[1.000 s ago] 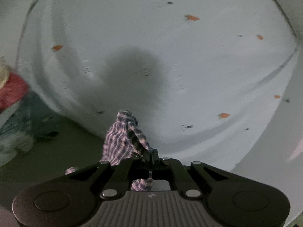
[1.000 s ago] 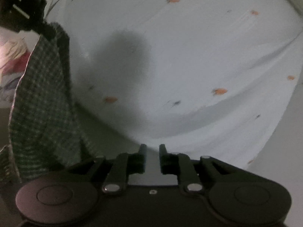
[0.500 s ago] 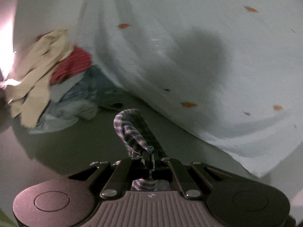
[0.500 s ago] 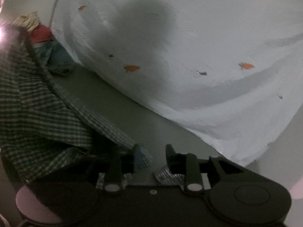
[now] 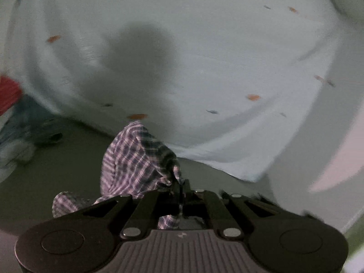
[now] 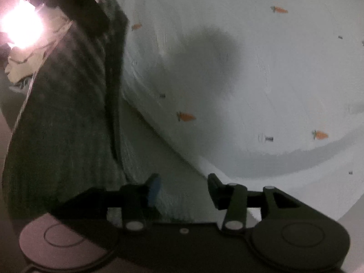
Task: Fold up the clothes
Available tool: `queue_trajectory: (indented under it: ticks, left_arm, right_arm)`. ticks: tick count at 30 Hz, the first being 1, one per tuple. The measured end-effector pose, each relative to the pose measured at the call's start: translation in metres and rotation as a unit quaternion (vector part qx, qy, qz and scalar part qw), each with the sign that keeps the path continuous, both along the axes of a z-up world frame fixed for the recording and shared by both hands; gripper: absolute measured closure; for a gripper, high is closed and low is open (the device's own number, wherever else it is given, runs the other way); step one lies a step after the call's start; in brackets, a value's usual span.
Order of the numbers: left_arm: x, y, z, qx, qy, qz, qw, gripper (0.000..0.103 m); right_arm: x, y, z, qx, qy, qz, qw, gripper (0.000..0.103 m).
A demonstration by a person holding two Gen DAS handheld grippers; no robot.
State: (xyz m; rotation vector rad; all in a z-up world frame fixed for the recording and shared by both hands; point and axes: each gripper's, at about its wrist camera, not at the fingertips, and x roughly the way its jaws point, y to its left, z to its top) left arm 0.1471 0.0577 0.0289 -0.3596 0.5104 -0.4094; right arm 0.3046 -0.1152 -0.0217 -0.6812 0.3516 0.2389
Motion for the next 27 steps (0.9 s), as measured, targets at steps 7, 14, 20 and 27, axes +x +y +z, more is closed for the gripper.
queue_trajectory:
  ticks: [7,14,20,27]
  left_arm:
    - [-0.014,-0.023,-0.002,0.019,-0.007,-0.062,0.9979,0.102]
    - [-0.030,-0.029,-0.002,0.037,-0.015,-0.073,0.9965,0.102]
    - [-0.040,-0.015,-0.003,0.022,-0.019,-0.042,0.9987,0.102]
    - [-0.038,-0.001,-0.010,0.033,-0.012,-0.005,0.9994,0.099]
  right_arm:
    - [0.025,-0.004,0.024,0.046,-0.003,0.087,0.995,0.053]
    - [0.053,0.013,0.015,0.000,0.015,0.192,0.981,0.058]
    - [0.086,0.024,0.012,-0.015,-0.006,0.148,0.989,0.101]
    - [0.108,0.003,0.056,-0.021,-0.127,0.041,0.991,0.103]
